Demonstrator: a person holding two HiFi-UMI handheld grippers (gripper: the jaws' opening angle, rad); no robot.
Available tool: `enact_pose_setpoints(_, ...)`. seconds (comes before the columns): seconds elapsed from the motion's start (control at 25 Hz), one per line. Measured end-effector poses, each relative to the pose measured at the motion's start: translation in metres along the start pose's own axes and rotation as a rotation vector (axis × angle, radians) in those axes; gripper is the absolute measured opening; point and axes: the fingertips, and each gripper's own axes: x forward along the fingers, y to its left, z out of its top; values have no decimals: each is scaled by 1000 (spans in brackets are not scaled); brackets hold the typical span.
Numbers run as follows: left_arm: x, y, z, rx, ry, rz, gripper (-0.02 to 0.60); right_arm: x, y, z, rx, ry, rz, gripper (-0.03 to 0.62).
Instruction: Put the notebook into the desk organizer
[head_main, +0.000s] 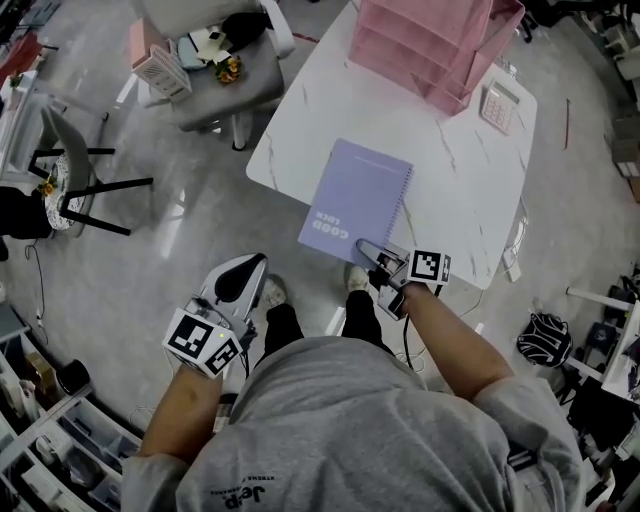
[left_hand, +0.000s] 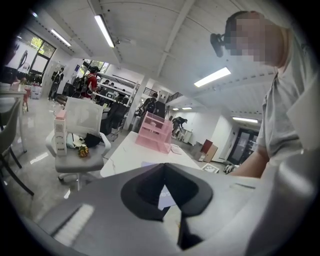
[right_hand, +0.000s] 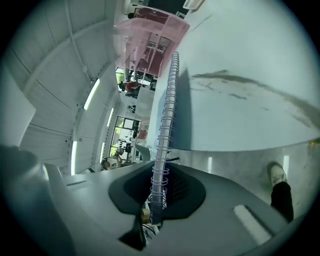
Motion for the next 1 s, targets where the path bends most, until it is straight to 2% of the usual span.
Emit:
enact_pose_setpoints(0.24, -8, -1, 24, 26, -52, -4, 57, -15, 67, 20, -203, 26, 37, 29)
enact_pose_setpoints(0.52, -21, -2, 61, 56, -121, 3, 57, -37, 127, 71, -331, -6, 26, 29)
enact_pose_setpoints(0.84, -12, -2, 107, 117, -196, -19, 57, -62, 229, 163, -518, -78, 67, 29)
enact_pose_setpoints(1.0, -9, 0, 121, 140, -206, -25, 57, -69, 291, 226, -686, -133, 105, 29)
